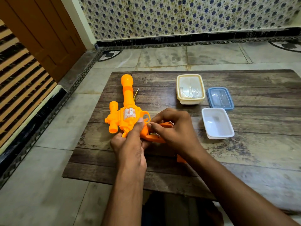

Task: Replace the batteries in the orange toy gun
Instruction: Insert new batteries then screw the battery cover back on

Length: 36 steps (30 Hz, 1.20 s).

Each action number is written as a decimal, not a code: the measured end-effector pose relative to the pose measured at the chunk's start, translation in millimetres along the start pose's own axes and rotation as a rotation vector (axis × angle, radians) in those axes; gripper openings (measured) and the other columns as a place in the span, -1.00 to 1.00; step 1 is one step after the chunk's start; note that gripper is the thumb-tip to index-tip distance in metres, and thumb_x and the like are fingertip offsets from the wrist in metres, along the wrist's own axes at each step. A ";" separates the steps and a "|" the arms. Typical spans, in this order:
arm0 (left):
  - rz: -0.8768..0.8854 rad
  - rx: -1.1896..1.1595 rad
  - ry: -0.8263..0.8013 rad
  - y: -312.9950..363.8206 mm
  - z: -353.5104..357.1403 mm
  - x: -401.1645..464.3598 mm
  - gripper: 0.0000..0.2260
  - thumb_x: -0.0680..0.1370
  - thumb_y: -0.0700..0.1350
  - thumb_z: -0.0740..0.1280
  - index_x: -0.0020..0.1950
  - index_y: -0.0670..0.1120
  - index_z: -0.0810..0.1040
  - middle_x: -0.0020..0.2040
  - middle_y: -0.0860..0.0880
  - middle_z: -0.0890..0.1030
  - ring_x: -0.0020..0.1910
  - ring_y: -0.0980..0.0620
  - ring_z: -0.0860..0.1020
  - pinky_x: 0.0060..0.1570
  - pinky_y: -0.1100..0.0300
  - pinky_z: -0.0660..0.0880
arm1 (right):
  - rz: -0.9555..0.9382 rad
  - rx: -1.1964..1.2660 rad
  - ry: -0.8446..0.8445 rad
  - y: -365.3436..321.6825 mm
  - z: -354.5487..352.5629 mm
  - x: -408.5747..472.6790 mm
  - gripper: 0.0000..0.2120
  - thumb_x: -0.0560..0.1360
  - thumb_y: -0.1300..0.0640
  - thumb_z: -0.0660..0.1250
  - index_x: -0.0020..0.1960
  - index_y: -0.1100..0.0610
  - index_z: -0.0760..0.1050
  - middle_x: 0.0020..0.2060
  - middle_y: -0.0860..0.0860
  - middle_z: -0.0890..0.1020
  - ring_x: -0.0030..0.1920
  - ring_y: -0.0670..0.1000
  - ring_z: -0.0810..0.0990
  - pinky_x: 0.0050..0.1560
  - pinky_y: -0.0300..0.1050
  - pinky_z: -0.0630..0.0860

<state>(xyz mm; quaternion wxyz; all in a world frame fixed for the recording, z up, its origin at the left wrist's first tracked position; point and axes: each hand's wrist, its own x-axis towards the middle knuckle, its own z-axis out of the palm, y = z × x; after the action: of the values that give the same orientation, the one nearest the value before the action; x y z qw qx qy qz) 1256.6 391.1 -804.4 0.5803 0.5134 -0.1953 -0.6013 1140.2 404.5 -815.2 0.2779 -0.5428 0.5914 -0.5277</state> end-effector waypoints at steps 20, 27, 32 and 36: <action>0.058 0.095 0.022 -8.3 -2.3 -0.9 -0.89 0.51 -0.31 0.49 -0.06 -0.12 0.65 -0.09 -0.15 0.75 -0.13 -0.12 0.75 -0.23 -0.12 0.70 | 0.384 0.313 0.016 -16.4 -0.3 2.6 -0.72 0.30 0.44 0.43 -0.49 0.19 0.49 -0.43 0.17 0.56 -0.35 0.07 0.52 -0.26 0.02 0.49; 0.071 0.104 0.030 -7.5 -0.2 -2.5 -0.88 0.52 -0.32 0.48 -0.08 -0.11 0.64 -0.16 -0.11 0.75 -0.22 -0.05 0.75 -0.27 -0.04 0.70 | 0.407 0.312 0.003 -16.4 -1.1 3.3 -0.81 0.32 0.42 0.43 -0.42 0.26 0.53 -0.41 0.19 0.55 -0.33 0.09 0.51 -0.23 0.01 0.50; 0.076 0.108 0.041 -9.0 -0.9 -1.6 -0.89 0.51 -0.31 0.49 -0.08 -0.11 0.65 -0.13 -0.11 0.75 -0.17 -0.08 0.75 -0.25 -0.04 0.70 | 0.425 0.306 0.022 -18.7 -1.4 3.6 -0.80 0.27 0.37 0.42 -0.48 0.21 0.50 -0.43 0.19 0.52 -0.37 0.07 0.48 -0.30 -0.07 0.46; 0.067 0.118 0.043 -7.7 -1.7 0.4 -0.88 0.50 -0.30 0.51 -0.09 -0.10 0.65 -0.07 -0.14 0.75 -0.07 -0.15 0.75 -0.14 -0.13 0.70 | 0.428 0.309 0.059 -16.5 2.4 -0.3 -0.77 0.22 0.36 0.41 -0.53 0.16 0.47 -0.43 0.15 0.54 -0.37 0.08 0.50 -0.32 0.02 0.46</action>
<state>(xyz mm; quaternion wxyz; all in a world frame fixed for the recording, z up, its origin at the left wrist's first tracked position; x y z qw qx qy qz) 1254.3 393.3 -811.7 0.5726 0.5528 -0.2351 -0.5579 1148.2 406.5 -800.6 0.4455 -0.3410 0.6129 -0.5565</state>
